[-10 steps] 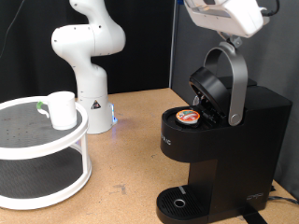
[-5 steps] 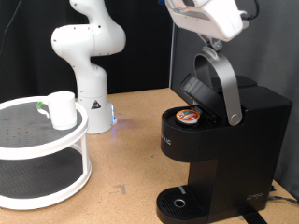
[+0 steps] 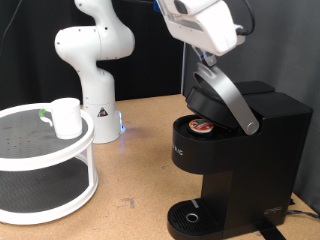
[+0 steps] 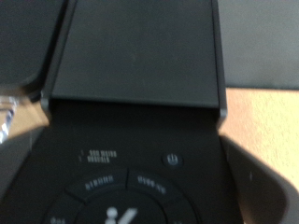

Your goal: Make a cup of coffee with the keurig machine

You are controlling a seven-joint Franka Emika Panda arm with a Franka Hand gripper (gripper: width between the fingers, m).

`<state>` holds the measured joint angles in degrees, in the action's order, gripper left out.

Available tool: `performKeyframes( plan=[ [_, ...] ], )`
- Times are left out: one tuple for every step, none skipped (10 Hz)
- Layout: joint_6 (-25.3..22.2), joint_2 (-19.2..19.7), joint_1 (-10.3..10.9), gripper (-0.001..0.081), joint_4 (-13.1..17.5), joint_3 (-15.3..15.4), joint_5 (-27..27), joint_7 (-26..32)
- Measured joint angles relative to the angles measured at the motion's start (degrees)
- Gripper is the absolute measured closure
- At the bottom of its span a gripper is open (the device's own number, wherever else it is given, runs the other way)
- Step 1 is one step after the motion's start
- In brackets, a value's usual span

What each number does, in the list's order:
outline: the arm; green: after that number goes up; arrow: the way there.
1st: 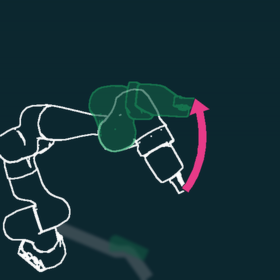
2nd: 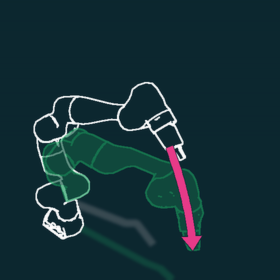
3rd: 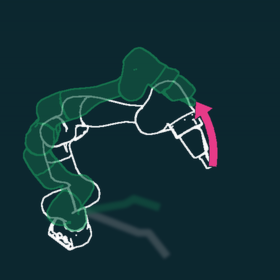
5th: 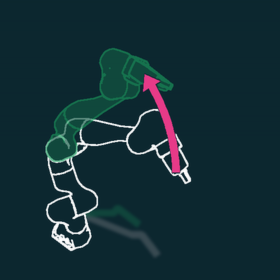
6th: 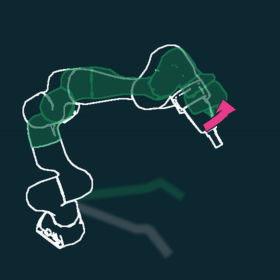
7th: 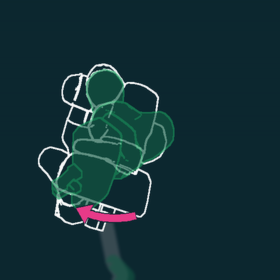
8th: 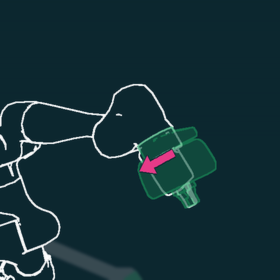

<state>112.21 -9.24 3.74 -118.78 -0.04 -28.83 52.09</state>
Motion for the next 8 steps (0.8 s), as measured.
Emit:
performKeyframes(
  plan=[
    [1.1,-0.2,-0.2,0.0806,-0.7,0.0,1.5,-0.7],
    [1.5,-0.3,-0.4,0.0806,-1.2,0.0,3.1,-1.4],
    [1.7,-0.3,-0.6,0.0806,-1.5,0.0,4.1,-1.6],
    [1.8,-0.2,-0.8,0.0806,-1.9,0.0,5.0,-1.7],
    [2.0,-0.1,-1.1,0.0806,-2.5,-0.1,6.3,-1.7],
    [2.3,0.3,-1.6,0.0806,-3.2,-0.1,7.4,-1.7],
    [2.5,0.6,-1.8,0.0806,-3.8,-0.2,8.1,-1.7],
    [3.0,0.7,-2.0,0.0806,-4.5,-0.2,8.3,-1.7]
  ],
)
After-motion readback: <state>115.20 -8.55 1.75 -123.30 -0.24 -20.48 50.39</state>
